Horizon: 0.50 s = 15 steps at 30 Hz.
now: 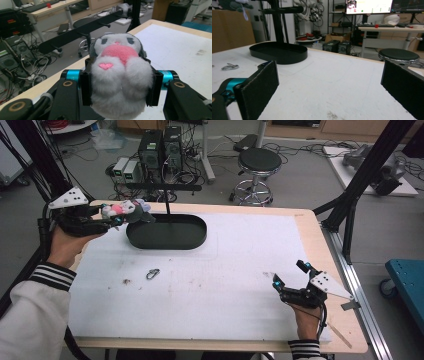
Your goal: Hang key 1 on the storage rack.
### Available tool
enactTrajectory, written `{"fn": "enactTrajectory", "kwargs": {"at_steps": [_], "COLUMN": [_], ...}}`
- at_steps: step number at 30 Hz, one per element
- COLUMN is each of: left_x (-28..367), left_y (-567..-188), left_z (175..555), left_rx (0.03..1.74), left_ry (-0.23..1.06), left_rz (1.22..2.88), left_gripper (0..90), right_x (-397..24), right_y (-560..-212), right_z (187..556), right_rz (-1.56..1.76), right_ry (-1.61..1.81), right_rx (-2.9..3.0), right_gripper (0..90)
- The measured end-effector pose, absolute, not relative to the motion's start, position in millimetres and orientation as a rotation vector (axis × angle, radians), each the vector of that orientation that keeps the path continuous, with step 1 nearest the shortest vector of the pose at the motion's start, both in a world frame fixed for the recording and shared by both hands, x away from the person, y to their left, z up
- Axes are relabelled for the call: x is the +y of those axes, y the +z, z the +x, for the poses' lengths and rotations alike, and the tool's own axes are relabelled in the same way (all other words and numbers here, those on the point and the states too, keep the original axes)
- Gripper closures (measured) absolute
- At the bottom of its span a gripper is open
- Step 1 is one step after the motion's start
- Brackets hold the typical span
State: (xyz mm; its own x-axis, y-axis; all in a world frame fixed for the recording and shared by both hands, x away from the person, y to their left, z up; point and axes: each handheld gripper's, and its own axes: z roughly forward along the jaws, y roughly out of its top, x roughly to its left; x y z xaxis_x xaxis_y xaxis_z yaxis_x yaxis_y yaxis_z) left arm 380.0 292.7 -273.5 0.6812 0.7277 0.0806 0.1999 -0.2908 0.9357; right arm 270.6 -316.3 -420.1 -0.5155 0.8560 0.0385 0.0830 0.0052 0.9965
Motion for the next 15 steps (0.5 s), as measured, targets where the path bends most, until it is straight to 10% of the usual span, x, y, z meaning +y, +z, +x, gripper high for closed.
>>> {"fn": "enactTrajectory", "kwargs": {"at_steps": [15], "left_x": [307], "left_y": [-263], "left_z": [399], "left_rx": [0.872], "left_ry": [0.743], "left_rz": [1.812], "left_gripper": [52.7], "right_x": [-318], "right_y": [-434], "right_z": [273], "right_rz": [0.953], "right_ry": [1.542], "right_rx": [1.581], "right_gripper": [0.6]}}
